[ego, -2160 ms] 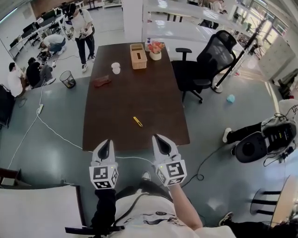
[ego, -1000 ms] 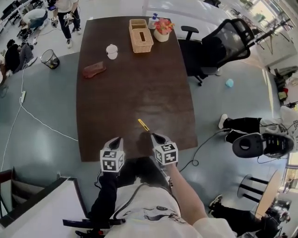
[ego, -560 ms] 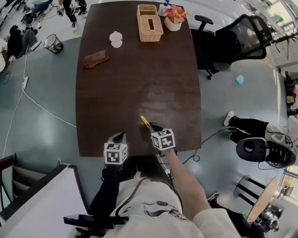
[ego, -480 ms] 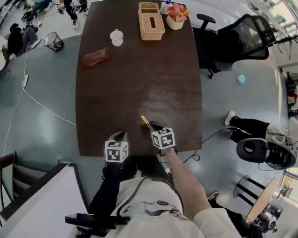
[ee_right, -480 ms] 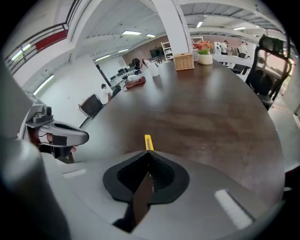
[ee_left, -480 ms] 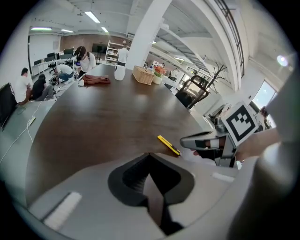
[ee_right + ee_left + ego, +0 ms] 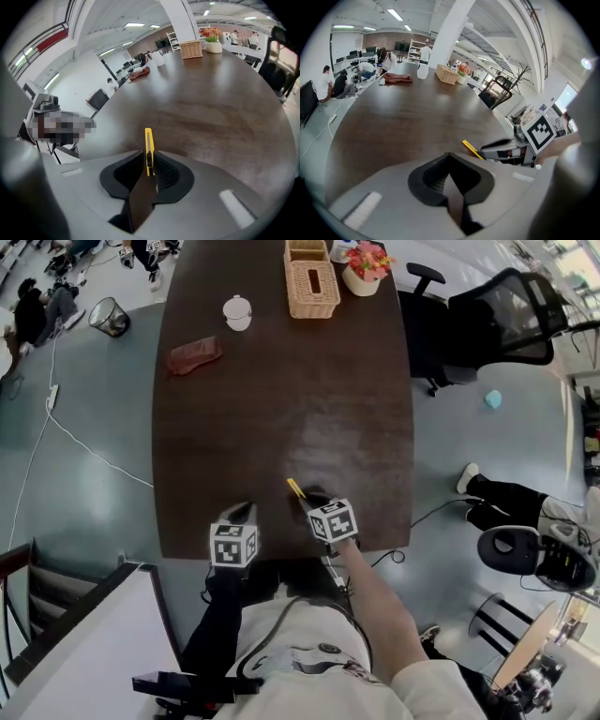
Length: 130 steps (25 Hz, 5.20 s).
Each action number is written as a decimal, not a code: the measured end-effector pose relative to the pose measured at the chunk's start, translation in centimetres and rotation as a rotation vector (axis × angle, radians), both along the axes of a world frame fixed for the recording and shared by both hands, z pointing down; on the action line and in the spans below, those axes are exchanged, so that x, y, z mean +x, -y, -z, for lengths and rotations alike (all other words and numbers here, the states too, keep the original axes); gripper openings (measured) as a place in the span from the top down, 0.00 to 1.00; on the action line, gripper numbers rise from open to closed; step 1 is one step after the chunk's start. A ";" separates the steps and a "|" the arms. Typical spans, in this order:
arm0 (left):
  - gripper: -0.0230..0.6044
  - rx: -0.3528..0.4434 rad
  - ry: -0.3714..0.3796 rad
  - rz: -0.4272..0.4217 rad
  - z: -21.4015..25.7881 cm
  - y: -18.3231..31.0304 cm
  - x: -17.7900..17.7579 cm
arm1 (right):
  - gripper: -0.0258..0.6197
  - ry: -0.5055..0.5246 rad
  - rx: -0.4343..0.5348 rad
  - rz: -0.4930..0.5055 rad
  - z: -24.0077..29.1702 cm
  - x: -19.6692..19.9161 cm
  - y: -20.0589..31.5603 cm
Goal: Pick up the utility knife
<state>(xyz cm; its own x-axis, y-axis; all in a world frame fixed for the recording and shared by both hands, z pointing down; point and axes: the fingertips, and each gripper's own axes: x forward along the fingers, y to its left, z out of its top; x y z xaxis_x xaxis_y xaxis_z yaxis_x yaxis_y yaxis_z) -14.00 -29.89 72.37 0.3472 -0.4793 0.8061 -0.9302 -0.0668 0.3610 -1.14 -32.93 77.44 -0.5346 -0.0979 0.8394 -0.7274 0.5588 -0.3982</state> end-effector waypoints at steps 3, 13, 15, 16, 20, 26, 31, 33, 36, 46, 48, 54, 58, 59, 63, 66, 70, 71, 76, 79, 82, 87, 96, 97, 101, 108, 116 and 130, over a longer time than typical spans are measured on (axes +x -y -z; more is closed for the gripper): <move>0.97 -0.002 -0.003 0.003 -0.2 -0.3 -0.2 | 0.86 0.006 0.005 0.002 0.1 0.0 0.3; 0.97 -0.010 -0.012 -0.006 -0.4 -0.8 -0.1 | 0.86 -0.041 -0.042 0.048 -1.5 0.2 -0.4; 0.97 -0.011 -0.012 -0.004 -0.4 -0.8 -0.2 | 0.86 -0.045 -0.029 0.037 -1.4 0.2 -0.4; 0.97 -0.010 -0.012 -0.004 -0.4 -0.9 -0.2 | 0.86 -0.059 -0.013 0.044 -1.4 0.2 -0.4; 0.97 -0.011 -0.012 -0.005 -0.4 -1.0 -0.4 | 0.87 -0.199 0.110 0.132 -1.5 -0.3 -0.7; 0.97 -0.013 -0.016 -0.008 -0.4 -1.4 -0.4 | 0.90 -0.360 0.225 0.151 -1.6 -0.6 -1.0; 0.97 -0.009 -0.013 -0.005 -0.3 -1.9 -0.6 | 0.88 -0.308 0.191 0.053 -1.6 -0.3 -0.7; 0.97 0.002 -0.013 -0.004 0.0 -1.9 -0.7 | 0.88 -0.254 0.217 0.022 -0.6 -0.2 -0.3; 0.97 0.034 -0.009 0.007 0.7 -1.7 -1.4 | 0.88 -0.178 0.293 -0.028 2.0 -0.7 0.8; 0.97 0.311 0.019 0.030 7.7 0.0 -3.5 | 0.88 0.012 0.639 -0.165 16.7 -2.0 1.4; 0.97 0.349 0.018 0.042 9.1 -0.3 -4.3 | 0.88 0.040 0.687 -0.192 19.3 -2.3 0.7; 0.97 0.437 0.042 0.073 12.5 -1.6 -6.5 | 0.88 0.102 0.783 -0.278 25.0 -1.2 -1.4; 0.97 0.490 0.065 0.084 14.4 -4.0 -6.5 | 0.88 0.112 0.822 -0.289 27.1 1.5 -3.9; 0.97 0.502 0.067 0.088 14.9 -4.7 -6.4 | 0.88 0.111 0.835 -0.286 27.5 2.1 -4.8; 0.97 0.570 0.014 0.131 17.0 -8.0 -5.3 | 0.88 0.095 0.934 -0.208 28.7 4.0 -8.9; 0.97 0.604 0.031 0.139 18.4 -12.4 -3.6 | 0.88 0.117 0.951 -0.194 29.3 6.4 -13.7; 0.97 0.602 0.075 0.129 19.1 -18.3 -1.3 | 0.88 0.162 0.924 -0.253 29.6 10.0 -19.3; 0.97 0.593 0.083 0.128 19.0 -19.6 -1.0 | 0.88 0.178 0.914 -0.263 29.7 10.7 -20.5; 0.97 0.599 0.102 0.130 20.0 -23.9 -0.5 | 0.88 0.218 0.929 -0.289 31.3 12.4 -23.9; 0.97 0.616 0.108 0.124 20.5 -25.4 -0.4 | 0.88 0.238 0.941 -0.300 32.4 12.0 -25.5; 0.97 0.650 0.108 0.102 21.1 -26.7 0.5 | 0.88 0.251 0.949 -0.301 32.9 11.4 -27.3; 0.97 0.753 0.100 0.059 24.4 -30.1 1.6 | 0.88 0.284 0.987 -0.335 35.1 10.0 -30.8; 0.97 0.774 0.108 0.039 25.7 -38.8 -1.1 | 0.88 0.302 0.938 -0.317 35.3 4.2 -39.9; 0.97 0.768 0.115 0.045 25.6 -39.3 -1.5 | 0.88 0.302 0.938 -0.311 35.2 3.8 -40.5; 0.97 0.781 0.140 0.055 26.3 -39.8 -1.3 | 0.88 0.306 0.963 -0.322 35.6 4.1 -41.1; 0.97 0.907 0.193 0.077 30.5 -38.5 0.5 | 0.88 0.304 1.044 -0.347 38.4 6.2 -40.0; 0.97 0.974 0.217 0.056 32.9 -37.5 3.0 | 0.88 0.334 1.111 -0.358 40.6 8.1 -39.8; 0.97 1.000 0.229 0.058 33.7 -36.9 4.0 | 0.88 0.336 1.129 -0.368 40.8 8.9 -39.3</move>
<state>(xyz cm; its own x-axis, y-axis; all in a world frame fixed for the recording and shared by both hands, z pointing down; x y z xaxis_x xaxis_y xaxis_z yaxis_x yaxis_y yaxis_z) -10.01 6.99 38.72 0.1898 -0.9791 0.0723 -0.9812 -0.1918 -0.0219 7.77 6.38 36.65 -0.4950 -0.8688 0.0130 -0.8688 0.4946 -0.0225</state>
